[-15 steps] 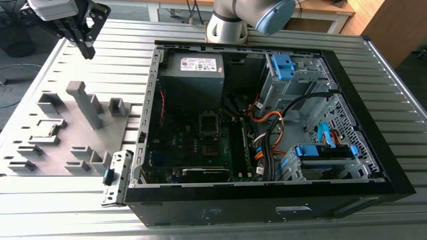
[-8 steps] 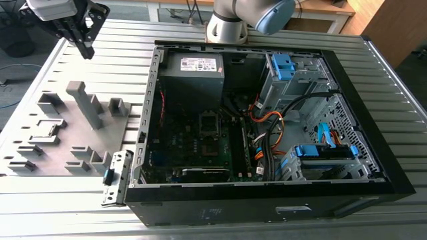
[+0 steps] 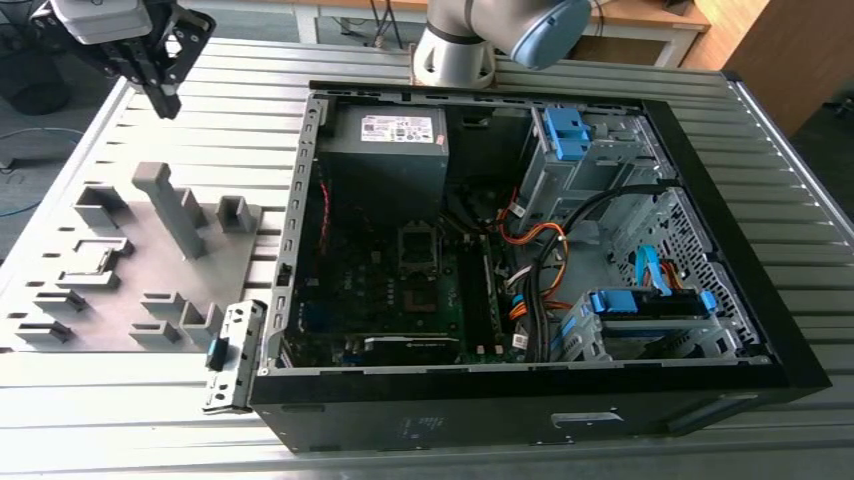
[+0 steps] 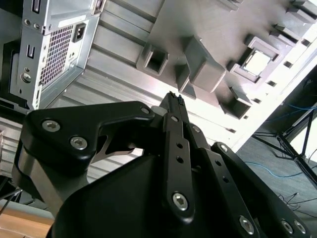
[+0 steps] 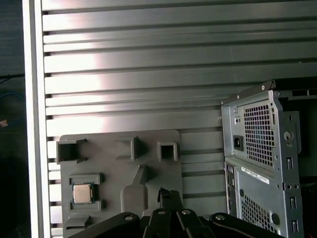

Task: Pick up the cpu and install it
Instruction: 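Reach for the cpu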

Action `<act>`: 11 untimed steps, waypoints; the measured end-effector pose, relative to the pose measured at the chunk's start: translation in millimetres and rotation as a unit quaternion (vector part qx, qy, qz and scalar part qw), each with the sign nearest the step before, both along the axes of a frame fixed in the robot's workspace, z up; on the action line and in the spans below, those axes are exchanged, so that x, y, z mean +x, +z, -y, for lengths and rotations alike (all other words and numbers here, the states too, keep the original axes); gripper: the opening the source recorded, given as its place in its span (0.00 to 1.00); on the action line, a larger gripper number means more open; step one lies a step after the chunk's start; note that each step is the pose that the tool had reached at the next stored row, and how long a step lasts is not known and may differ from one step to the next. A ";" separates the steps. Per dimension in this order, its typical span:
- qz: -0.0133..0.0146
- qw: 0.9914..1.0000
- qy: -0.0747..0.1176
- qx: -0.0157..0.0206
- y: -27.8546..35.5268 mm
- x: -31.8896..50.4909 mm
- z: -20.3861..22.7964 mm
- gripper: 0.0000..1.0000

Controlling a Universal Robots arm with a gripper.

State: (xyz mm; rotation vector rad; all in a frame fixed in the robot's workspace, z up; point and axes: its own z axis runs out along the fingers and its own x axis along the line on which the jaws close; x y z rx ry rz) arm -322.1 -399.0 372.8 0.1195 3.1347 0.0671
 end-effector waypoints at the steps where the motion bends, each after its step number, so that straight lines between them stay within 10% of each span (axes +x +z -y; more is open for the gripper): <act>1: 0.000 1.000 0.000 0.000 -0.1 -0.6 0.0 0.11; 11: 0.000 1.000 0.000 0.000 -3.2 -24.5 0.0 0.11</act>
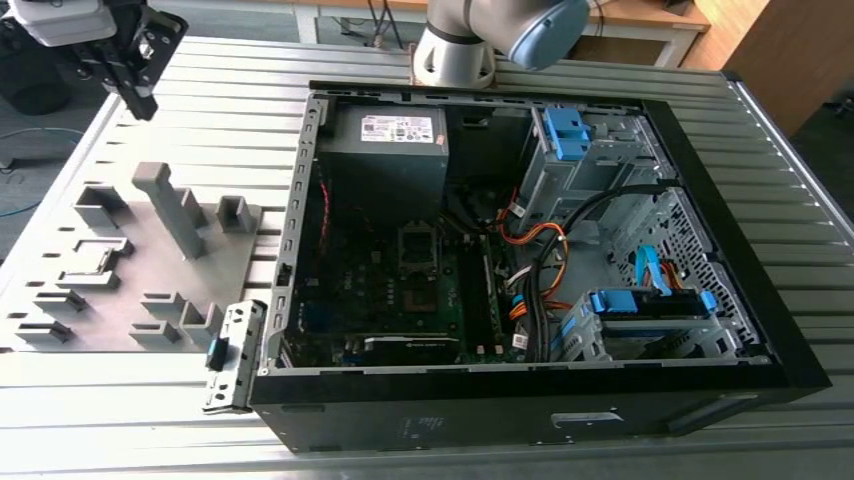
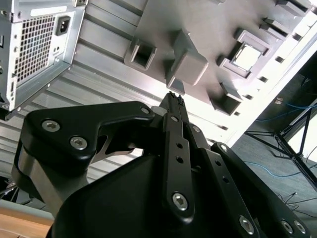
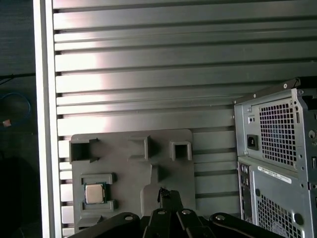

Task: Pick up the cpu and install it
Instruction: 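Reach for the cpu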

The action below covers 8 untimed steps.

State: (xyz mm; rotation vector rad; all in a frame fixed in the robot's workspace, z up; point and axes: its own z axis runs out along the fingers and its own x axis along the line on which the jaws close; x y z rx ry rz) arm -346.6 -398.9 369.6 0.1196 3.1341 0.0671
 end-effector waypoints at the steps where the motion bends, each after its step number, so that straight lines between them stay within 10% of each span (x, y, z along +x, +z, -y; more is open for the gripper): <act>1: 0.000 1.000 0.000 0.000 -0.3 -2.4 0.0 0.11; 8: 0.000 1.000 0.000 0.000 -3.1 -19.0 0.0 0.11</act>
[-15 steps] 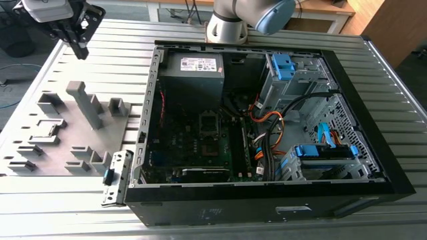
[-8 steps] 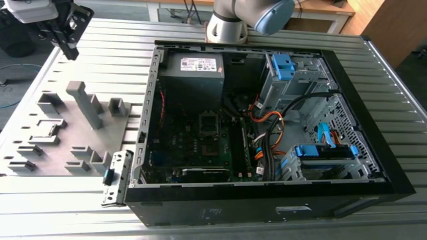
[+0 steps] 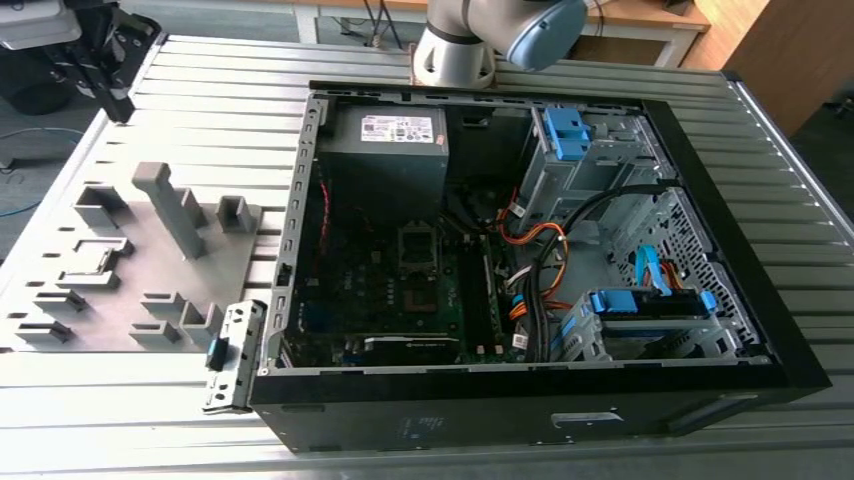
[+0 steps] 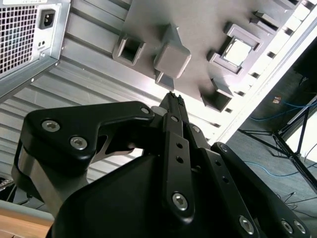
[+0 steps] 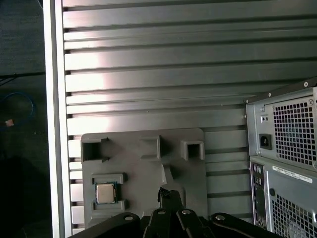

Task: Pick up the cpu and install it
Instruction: 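Reach for the cpu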

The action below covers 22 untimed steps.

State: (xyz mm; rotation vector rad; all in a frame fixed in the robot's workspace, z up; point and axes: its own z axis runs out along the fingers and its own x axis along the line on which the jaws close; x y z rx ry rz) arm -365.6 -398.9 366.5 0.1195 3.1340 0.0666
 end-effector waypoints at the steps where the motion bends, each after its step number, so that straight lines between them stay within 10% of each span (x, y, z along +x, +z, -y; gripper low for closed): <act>1: 0.000 1.000 0.000 0.000 -0.4 -1.1 0.0 0.11; 8: 0.000 1.000 0.000 -0.001 -2.8 -5.5 5.1 0.11; 22: 0.000 1.000 0.000 -0.001 -7.5 -9.5 39.1 0.11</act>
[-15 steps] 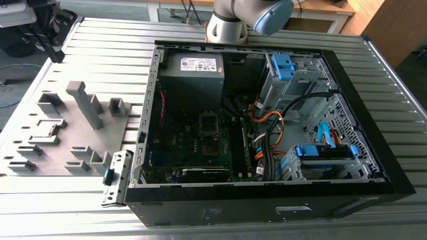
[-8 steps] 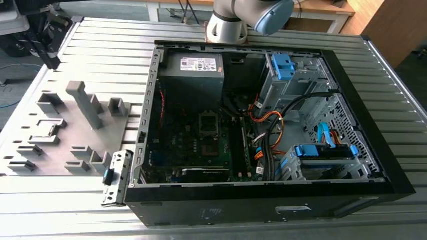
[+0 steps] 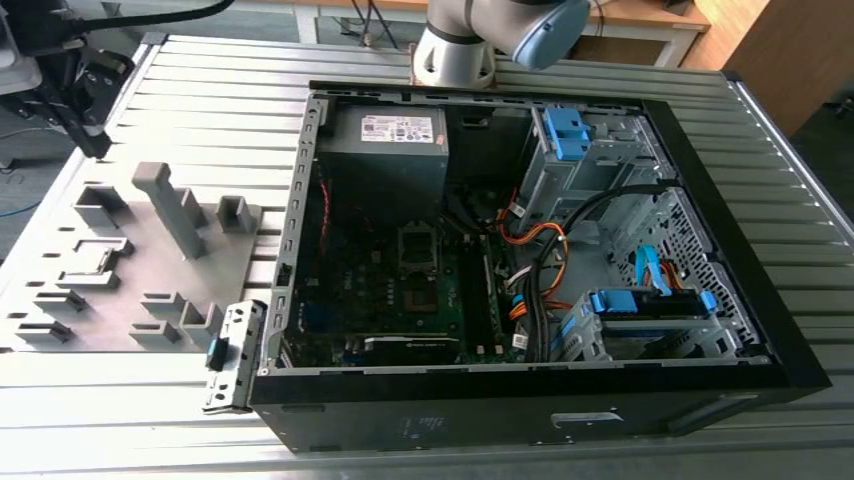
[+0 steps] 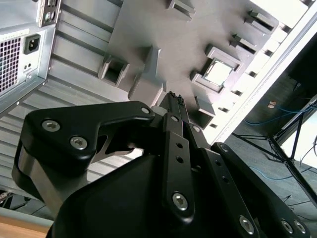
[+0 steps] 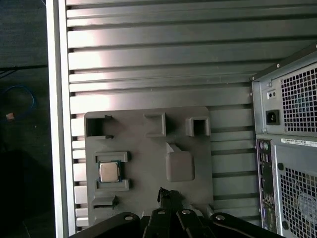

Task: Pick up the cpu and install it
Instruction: 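Reach for the cpu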

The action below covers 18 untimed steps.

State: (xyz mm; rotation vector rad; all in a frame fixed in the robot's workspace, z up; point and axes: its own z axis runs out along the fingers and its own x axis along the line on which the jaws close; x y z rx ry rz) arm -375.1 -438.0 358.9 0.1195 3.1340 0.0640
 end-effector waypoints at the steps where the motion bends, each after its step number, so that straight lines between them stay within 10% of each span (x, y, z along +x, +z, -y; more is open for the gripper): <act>1: 0.000 1.000 0.000 0.000 -0.9 -0.3 2.2 0.11; 6: 0.000 1.000 0.000 0.000 -7.8 -2.2 9.0 0.11; 18: 0.000 1.000 0.000 0.000 -21.0 -16.4 9.3 0.11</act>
